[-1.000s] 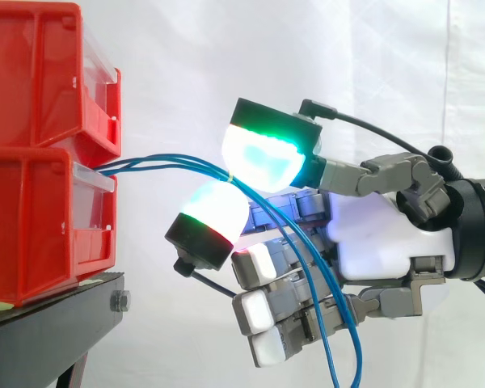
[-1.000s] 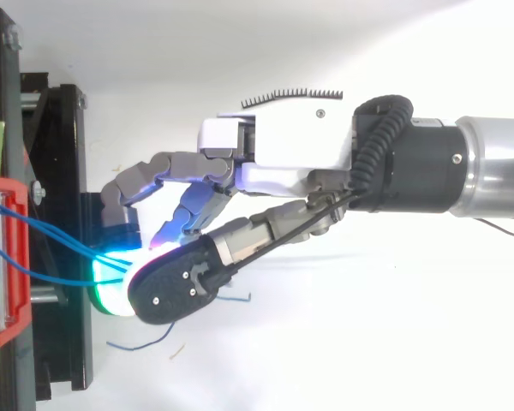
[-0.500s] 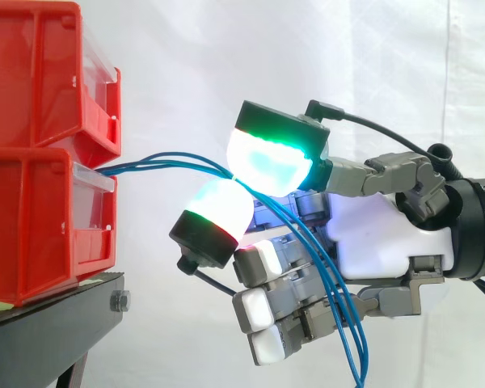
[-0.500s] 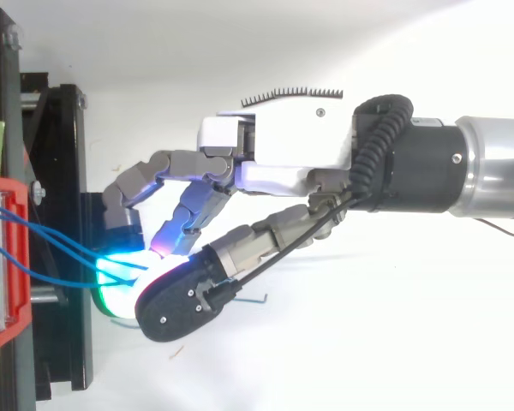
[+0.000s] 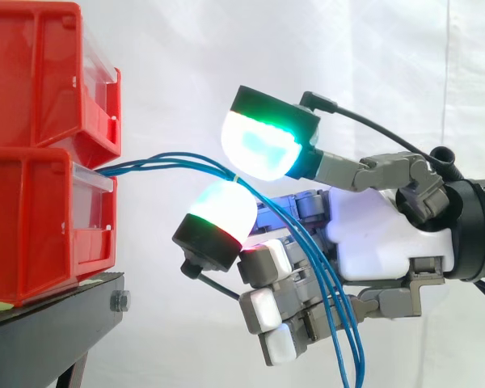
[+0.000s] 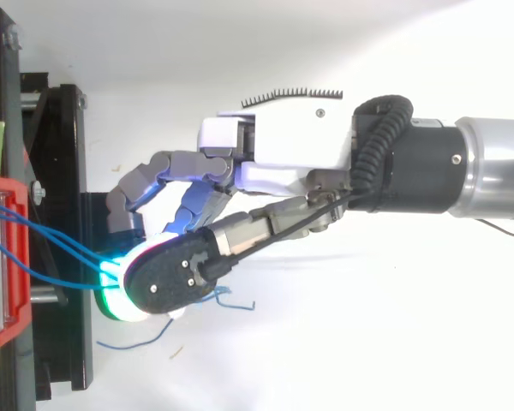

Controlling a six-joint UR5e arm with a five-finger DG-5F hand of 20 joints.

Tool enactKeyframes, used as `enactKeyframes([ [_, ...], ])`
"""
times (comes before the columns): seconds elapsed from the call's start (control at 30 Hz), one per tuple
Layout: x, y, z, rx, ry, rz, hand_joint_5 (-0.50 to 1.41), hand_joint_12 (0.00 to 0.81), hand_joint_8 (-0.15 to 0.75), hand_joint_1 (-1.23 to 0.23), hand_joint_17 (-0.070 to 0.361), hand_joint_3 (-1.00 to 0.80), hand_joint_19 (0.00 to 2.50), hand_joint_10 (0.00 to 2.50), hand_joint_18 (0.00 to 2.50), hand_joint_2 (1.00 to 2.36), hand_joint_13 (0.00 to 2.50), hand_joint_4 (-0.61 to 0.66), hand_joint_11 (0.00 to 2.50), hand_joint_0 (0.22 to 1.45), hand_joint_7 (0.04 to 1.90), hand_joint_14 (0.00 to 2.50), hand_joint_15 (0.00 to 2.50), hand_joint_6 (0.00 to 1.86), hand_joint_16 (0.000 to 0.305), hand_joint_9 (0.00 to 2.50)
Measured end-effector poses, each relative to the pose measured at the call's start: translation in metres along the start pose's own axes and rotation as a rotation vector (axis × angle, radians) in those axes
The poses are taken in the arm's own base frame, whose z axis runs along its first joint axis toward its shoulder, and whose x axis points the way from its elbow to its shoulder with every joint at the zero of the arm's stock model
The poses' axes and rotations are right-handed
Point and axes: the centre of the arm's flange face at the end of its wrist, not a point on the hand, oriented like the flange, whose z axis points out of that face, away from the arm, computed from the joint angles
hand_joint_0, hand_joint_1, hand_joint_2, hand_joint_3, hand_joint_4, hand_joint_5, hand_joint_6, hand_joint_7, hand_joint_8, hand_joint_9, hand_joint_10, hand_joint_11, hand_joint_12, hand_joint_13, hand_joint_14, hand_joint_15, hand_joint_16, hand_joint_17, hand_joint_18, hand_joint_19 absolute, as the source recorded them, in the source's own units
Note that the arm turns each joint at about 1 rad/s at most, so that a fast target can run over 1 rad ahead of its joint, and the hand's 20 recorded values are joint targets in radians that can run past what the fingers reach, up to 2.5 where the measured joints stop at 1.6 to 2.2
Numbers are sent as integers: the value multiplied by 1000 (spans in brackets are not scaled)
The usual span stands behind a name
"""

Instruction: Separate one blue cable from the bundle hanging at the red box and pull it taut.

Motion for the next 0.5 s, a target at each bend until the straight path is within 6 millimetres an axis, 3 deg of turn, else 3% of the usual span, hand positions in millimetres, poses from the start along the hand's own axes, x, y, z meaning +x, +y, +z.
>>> enactKeyframes([
  [0.13, 0, 0, 0, -1, -2, 0, -194, 342, 296, -689, 88, -212, 594, 29, 804, 1020, 943, 118, 947, 602, 1087, 23, 656, 848, 39, 964],
  [0.23, 0, 0, 0, -1, -3, 0, -196, 337, 293, -718, 88, -159, 604, 28, 790, 1022, 932, 90, 939, 600, 1094, 23, 658, 860, 39, 950],
  [0.5, 0, 0, 0, -2, -5, -1, -207, 337, 278, -832, 88, -274, 587, 29, 789, 1016, 903, 59, 966, 657, 1040, 22, 656, 877, 39, 908],
])
